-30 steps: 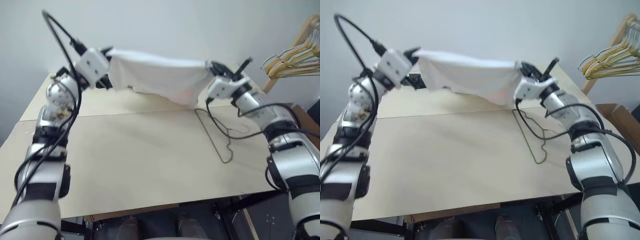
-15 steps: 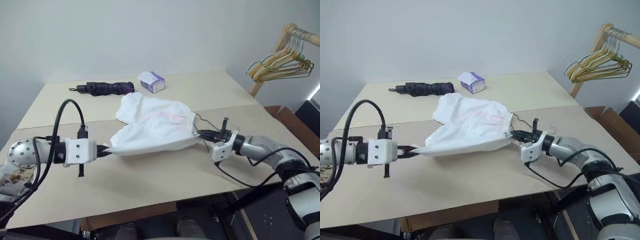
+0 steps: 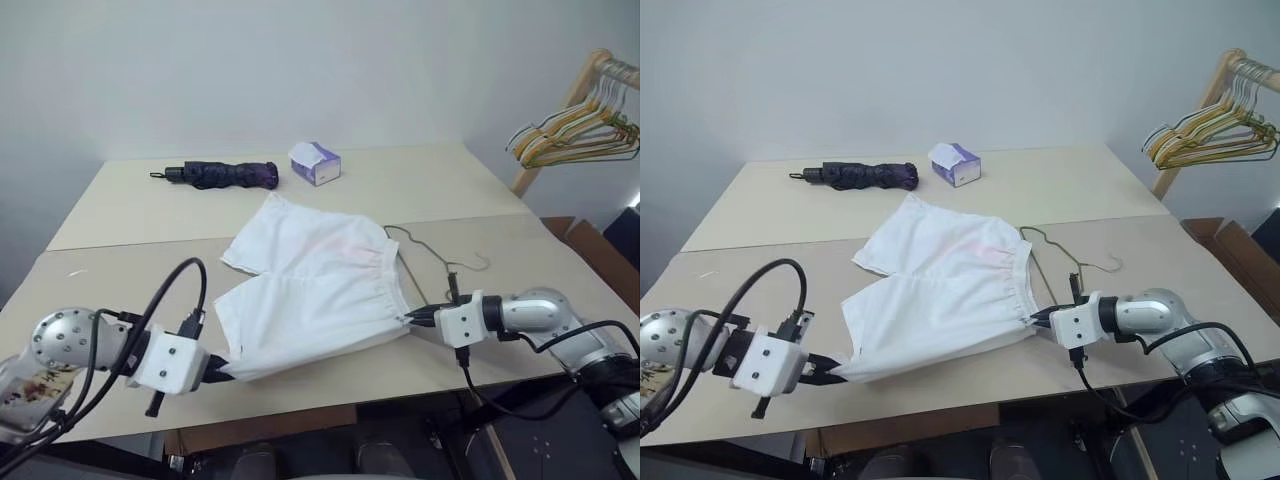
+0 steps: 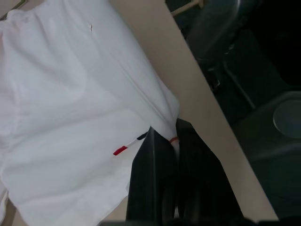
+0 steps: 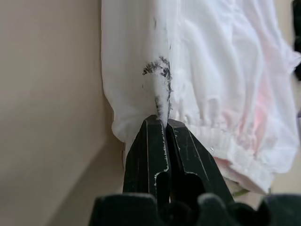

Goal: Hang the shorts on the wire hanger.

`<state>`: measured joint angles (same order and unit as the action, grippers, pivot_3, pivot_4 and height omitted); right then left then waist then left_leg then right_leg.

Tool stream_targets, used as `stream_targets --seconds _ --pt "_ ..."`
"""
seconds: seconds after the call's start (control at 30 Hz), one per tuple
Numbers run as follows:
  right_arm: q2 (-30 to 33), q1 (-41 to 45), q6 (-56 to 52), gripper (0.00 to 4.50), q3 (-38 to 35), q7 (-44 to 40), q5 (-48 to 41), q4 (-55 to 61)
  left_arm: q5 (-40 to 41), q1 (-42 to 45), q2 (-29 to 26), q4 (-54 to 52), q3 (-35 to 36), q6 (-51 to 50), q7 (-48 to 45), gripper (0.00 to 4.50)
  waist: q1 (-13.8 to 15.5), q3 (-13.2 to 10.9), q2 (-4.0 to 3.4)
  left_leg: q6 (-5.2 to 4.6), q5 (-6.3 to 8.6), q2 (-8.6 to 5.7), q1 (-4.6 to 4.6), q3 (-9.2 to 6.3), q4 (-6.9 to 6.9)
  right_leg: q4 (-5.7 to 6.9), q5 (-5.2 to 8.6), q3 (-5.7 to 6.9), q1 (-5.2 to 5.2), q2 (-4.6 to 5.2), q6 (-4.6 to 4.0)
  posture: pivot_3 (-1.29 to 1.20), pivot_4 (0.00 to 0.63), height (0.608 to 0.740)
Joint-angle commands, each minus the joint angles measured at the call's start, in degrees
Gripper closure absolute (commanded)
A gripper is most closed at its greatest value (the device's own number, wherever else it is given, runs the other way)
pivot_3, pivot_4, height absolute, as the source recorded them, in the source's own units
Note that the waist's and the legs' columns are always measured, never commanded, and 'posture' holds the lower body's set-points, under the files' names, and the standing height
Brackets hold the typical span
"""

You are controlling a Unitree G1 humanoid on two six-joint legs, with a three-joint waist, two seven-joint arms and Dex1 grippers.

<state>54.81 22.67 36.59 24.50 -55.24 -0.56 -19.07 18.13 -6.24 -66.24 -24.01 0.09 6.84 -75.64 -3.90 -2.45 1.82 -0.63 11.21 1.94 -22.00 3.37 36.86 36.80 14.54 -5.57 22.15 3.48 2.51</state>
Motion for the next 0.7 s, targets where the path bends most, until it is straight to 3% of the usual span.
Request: stream_targets --seconds 0.03,0.5,0.53,0.7 --pt "2.6 -1.7 -4.7 4.50 -4.5 -3.2 -2.1 2.7 1.0 -1.2 -0.5 -1.6 -0.2 0.2 -2.6 4.47 0.2 0.0 0.00 -0.01 0.01 0.01 0.01 0.00 0.00 0.00 0.01 0.00 0.00 0.00 -0.02 0.02 0.022 0.740" --pt "2.9 -7.0 -6.8 4.50 -8.9 -6.4 -1.1 8.1 1.8 -5.3 1.3 -1.7 -2.9 0.5 -5.7 4.47 0.8 -0.1 -0.05 0.05 0.05 0.04 0.01 0.03 -0.01 -0.02 0.22 0.00 0.07 0.05 0.18 0.01 0.035 0.740" --pt "3.1 -7.2 -7.5 4.50 -9.1 -6.9 -1.5 8.5 2.3 -5.4 1.1 -1.6 -2.9 -0.3 -5.8 4.26 0.9 -0.1 -0.07 0.05 0.05 0.04 0.01 0.03 0.00 -0.03 0.23 0.00 0.07 0.06 0.19 0.01 0.035 0.740" --pt "6.8 -10.1 -14.3 3.10 -11.0 -12.1 -6.1 14.1 7.0 -4.0 0.8 1.0 0.6 -3.8 -7.0 2.89 1.6 -0.3 -0.17 0.06 0.06 0.03 -0.03 0.05 -0.01 -0.05 0.25 0.00 0.13 0.11 0.21 0.01 0.038 0.740"
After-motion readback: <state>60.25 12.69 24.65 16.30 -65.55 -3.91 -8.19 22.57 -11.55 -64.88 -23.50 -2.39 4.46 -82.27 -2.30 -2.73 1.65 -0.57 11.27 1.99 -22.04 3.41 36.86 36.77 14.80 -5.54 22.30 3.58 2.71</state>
